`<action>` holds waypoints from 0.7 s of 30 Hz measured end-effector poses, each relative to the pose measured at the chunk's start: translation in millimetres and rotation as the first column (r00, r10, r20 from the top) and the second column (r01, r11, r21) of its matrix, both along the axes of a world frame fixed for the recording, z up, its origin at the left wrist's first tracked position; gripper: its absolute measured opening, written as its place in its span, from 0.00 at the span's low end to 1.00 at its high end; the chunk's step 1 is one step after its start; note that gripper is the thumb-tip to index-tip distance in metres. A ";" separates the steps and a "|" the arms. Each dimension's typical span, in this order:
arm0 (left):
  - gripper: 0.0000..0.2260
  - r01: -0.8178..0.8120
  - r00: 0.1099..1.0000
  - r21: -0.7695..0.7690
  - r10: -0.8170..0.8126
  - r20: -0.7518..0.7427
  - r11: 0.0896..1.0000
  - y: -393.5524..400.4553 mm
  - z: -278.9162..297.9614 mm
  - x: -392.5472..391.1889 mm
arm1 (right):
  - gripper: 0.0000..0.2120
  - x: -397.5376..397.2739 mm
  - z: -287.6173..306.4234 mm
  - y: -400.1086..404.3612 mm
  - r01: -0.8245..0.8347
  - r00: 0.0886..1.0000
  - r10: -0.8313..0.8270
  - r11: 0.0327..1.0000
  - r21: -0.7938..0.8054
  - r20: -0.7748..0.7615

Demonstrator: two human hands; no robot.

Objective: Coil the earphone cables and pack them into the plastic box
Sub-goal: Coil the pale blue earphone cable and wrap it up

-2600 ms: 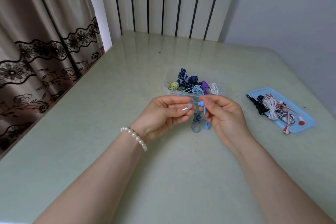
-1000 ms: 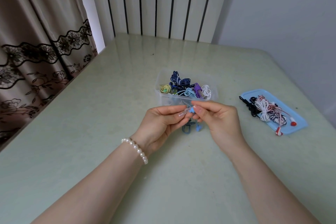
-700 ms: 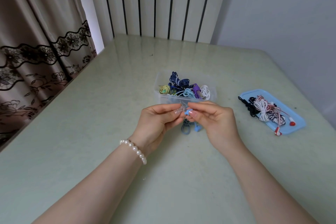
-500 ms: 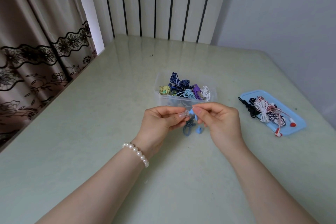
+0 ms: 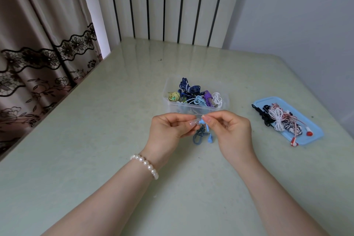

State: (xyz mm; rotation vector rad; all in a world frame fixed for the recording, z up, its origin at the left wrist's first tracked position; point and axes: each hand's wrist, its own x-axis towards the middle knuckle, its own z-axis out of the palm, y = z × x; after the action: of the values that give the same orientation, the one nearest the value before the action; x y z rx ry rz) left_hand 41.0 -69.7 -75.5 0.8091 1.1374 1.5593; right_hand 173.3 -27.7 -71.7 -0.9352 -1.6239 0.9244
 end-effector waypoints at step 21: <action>0.07 0.080 0.995 -0.001 -0.079 -0.065 0.997 -2.3 3.5 2.8 | 0.14 -4.9 -4.5 -2.0 0.109 0.992 -0.107 0.994 -0.019 0.061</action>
State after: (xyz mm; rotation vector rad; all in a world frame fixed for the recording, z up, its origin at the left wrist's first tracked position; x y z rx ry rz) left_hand 43.8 -72.0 -71.9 0.9014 1.1371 1.4778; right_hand 168.4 -29.7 -76.1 -1.0647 -1.5993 0.8490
